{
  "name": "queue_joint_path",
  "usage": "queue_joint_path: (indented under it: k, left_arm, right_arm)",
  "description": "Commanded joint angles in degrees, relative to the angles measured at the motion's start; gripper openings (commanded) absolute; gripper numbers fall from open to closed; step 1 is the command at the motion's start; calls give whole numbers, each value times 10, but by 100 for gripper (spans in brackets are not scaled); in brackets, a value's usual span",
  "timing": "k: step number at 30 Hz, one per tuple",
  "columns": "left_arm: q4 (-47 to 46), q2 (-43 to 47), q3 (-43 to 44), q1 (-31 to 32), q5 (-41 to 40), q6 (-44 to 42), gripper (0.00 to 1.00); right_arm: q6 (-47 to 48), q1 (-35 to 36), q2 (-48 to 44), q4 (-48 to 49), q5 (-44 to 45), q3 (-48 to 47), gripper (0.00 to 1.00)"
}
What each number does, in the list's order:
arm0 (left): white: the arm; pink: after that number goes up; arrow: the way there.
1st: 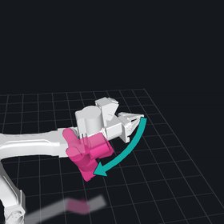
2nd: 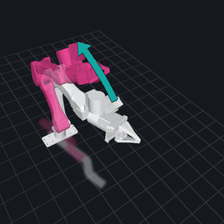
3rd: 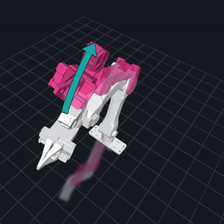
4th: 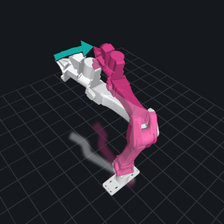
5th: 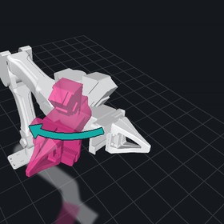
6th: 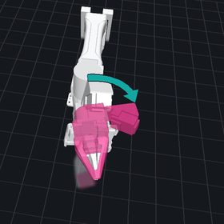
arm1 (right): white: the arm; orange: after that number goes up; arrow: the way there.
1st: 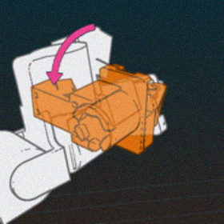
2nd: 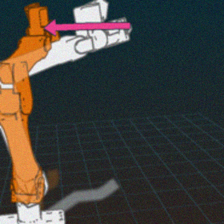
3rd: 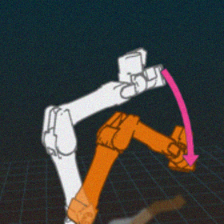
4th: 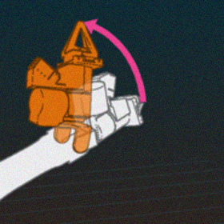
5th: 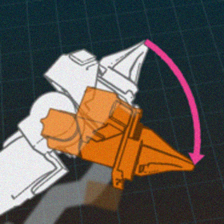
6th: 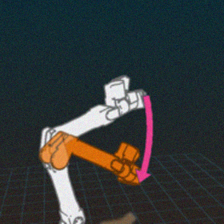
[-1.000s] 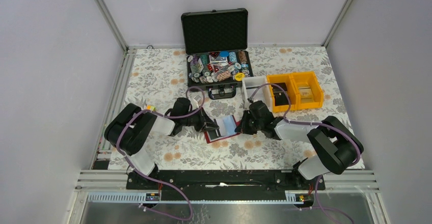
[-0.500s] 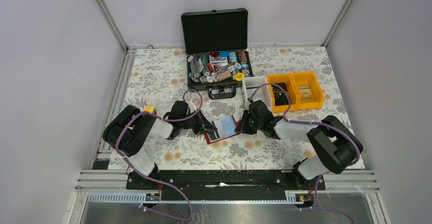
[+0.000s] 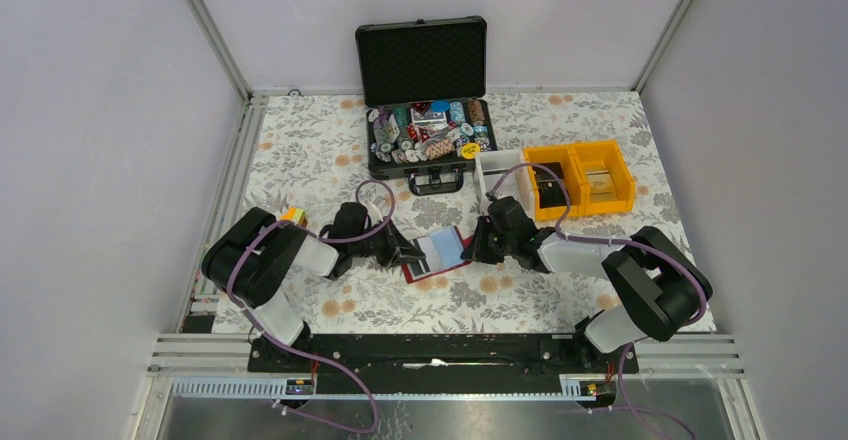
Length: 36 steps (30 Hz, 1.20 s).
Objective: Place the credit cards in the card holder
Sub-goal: Insert the credit card into the card holder.
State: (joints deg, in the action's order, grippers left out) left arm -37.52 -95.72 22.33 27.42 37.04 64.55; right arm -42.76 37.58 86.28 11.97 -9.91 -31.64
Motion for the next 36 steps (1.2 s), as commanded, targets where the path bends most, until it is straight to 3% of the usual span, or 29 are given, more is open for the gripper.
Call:
queue_joint_path:
  k: [1, 21, 36]
  left_arm:
    - [-23, 12, -8, 0, -10, -3, 0]
    - [-66, -36, 10, 1, 21, -15, 0]
    - [-163, -79, 4, 4, 18, 12, 0]
  right_arm:
    - [10, 5, 25, -55, 61, 6, 0]
    - [10, 4, 28, -60, 55, -1, 0]
    - [14, 5, 29, -63, 48, -8, 0]
